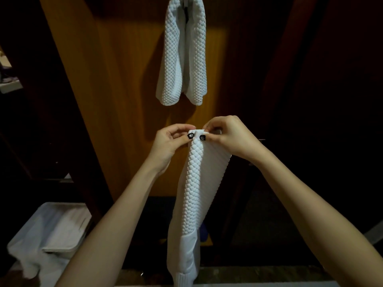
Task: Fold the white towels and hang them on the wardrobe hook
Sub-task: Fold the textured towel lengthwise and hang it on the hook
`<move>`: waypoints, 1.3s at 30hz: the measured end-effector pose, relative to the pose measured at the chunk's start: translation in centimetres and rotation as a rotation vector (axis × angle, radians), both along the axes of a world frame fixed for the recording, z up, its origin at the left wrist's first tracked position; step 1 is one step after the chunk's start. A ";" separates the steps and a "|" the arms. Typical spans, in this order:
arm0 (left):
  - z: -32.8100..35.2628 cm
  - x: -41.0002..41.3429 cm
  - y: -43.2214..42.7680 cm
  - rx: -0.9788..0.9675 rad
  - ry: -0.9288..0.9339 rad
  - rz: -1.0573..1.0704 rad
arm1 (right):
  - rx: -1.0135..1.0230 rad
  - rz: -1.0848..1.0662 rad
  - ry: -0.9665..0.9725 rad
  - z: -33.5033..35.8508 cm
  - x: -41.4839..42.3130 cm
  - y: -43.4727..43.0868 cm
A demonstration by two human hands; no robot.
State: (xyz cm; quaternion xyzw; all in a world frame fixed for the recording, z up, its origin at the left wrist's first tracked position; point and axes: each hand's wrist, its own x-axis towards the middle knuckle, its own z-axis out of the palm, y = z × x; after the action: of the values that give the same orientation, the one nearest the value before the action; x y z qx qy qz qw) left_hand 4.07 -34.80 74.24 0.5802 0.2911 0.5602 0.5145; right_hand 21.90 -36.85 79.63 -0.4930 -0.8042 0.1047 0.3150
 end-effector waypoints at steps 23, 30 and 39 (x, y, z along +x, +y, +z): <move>1.0 0.1 -1.1 0.040 0.076 0.133 | 0.300 0.019 0.149 -1.9 -1.5 0.5; 0.6 0.3 -0.4 0.010 -0.043 0.230 | -0.028 -0.066 -0.097 -0.1 2.7 2.0; 0.6 0.1 1.4 0.388 0.377 0.470 | -0.103 0.001 0.150 -1.0 4.3 1.0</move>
State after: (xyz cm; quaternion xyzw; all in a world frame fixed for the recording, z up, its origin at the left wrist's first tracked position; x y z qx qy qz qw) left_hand 4.21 -33.44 74.89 0.6774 0.3947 0.5912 0.1890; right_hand 26.24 -35.81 78.62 -0.4991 -0.7720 0.1827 0.3486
